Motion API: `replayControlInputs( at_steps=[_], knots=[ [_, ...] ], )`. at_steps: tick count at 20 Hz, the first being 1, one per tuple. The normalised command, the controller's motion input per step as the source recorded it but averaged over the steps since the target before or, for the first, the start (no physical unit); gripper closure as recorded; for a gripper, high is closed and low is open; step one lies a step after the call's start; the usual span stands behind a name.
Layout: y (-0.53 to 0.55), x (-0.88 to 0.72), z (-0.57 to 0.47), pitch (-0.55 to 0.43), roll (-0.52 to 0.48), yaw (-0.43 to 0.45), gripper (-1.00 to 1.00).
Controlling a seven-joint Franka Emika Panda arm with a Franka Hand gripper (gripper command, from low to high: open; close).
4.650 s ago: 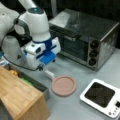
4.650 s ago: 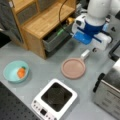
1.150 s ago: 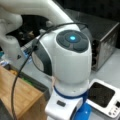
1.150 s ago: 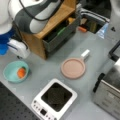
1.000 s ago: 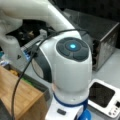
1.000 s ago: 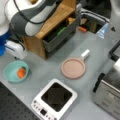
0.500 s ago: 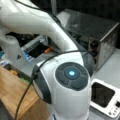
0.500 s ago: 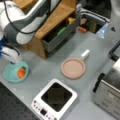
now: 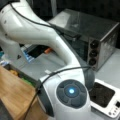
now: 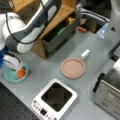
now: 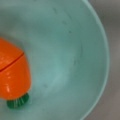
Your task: Pick up the pan. Place the pan on the table. Pick up the bowl. Place the bowl on the stove.
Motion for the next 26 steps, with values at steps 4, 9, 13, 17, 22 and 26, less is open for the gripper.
replayControlInputs(
  at_steps=[4, 9, 13, 17, 22, 26],
  knots=[
    [-0.24, 0.08, -0.07, -0.082, 0.35, 0.075, -1.0],
    [-0.2, -0.01, -0.02, -0.095, 0.354, 0.048, -1.0],
    [-0.13, -0.02, -0.02, -0.112, 0.322, 0.033, -1.0],
    [-0.06, -0.05, -0.08, -0.148, 0.285, 0.026, -1.0],
    [-0.03, -0.05, -0.12, -0.178, 0.27, 0.034, -1.0],
    [-0.05, -0.02, -0.13, -0.222, 0.262, 0.031, -1.0]
  ],
)
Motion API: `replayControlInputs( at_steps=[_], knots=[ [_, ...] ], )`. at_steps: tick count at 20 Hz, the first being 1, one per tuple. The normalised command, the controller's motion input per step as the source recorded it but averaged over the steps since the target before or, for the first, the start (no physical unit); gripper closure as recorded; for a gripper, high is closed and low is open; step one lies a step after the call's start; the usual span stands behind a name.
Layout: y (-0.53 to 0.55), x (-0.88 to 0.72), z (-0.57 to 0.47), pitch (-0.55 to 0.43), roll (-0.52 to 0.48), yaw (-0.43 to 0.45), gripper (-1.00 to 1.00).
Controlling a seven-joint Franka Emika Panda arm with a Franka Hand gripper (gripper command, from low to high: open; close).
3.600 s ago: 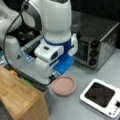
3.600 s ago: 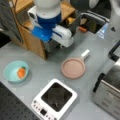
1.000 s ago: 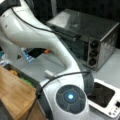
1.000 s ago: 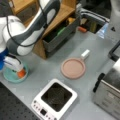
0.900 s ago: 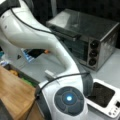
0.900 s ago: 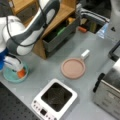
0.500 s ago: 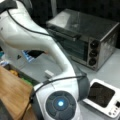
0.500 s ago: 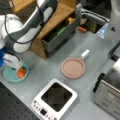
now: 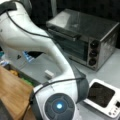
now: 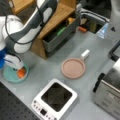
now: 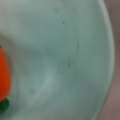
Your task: Pick up the pan. Place the pan on the table. Pick up the bowl. Place the bowl on the stove.
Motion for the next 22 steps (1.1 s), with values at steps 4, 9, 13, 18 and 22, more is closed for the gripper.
replayControlInputs(
  at_steps=[4, 9, 13, 18, 22],
  knots=[
    [-0.08, -0.02, -0.15, -0.223, 0.258, 0.04, -1.0],
    [-0.11, -0.06, -0.12, -0.204, 0.278, 0.028, -1.0],
    [-0.14, -0.11, -0.1, -0.217, 0.26, -0.014, -1.0],
    [-0.13, -0.14, -0.11, -0.254, 0.23, -0.051, -1.0],
    [-0.05, -0.16, -0.16, -0.265, 0.205, -0.059, -1.0]
  ],
)
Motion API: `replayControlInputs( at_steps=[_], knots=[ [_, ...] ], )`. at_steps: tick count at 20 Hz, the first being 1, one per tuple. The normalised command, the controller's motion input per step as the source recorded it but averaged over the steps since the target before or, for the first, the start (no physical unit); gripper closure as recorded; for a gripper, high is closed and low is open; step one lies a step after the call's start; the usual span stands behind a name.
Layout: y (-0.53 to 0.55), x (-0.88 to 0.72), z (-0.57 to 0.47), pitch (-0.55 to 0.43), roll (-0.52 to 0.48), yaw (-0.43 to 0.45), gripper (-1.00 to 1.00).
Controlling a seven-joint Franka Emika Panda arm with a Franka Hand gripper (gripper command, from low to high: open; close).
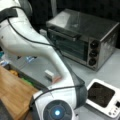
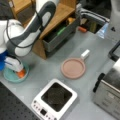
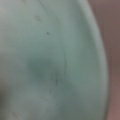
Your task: Pick up the pan. Place the pan on the table. Pick up the bowl. Place the bowl on the stove.
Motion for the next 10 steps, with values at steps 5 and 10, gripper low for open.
replayControlInputs(
  at_steps=[5, 10],
  knots=[
    [0.02, -0.18, -0.17, -0.266, 0.195, -0.063, 1.0],
    [0.05, -0.16, -0.15, -0.278, 0.188, -0.071, 1.0]
  ],
)
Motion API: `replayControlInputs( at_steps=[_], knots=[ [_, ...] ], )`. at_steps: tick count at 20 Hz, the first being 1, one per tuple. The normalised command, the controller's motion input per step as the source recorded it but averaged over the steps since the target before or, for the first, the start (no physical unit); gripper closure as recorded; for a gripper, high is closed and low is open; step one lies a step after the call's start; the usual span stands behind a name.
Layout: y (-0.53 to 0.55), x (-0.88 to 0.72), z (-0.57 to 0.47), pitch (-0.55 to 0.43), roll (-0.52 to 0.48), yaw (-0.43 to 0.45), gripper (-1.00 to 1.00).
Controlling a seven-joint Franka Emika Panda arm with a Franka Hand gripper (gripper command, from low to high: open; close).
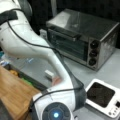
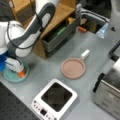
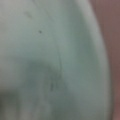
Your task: Pick up the pan. Place the pan on the table. Pick up the bowl. Place the bowl on the stove.
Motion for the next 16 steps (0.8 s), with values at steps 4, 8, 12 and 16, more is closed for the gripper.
replayControlInputs(
  at_steps=[4, 8, 12, 16],
  knots=[
    [0.05, -0.16, -0.12, -0.271, 0.193, -0.074, 1.0],
    [0.03, -0.18, -0.07, -0.256, 0.197, -0.072, 1.0],
    [0.01, -0.18, -0.04, -0.244, 0.208, -0.064, 1.0],
    [0.0, -0.19, -0.03, -0.206, 0.257, -0.06, 1.0]
  ],
)
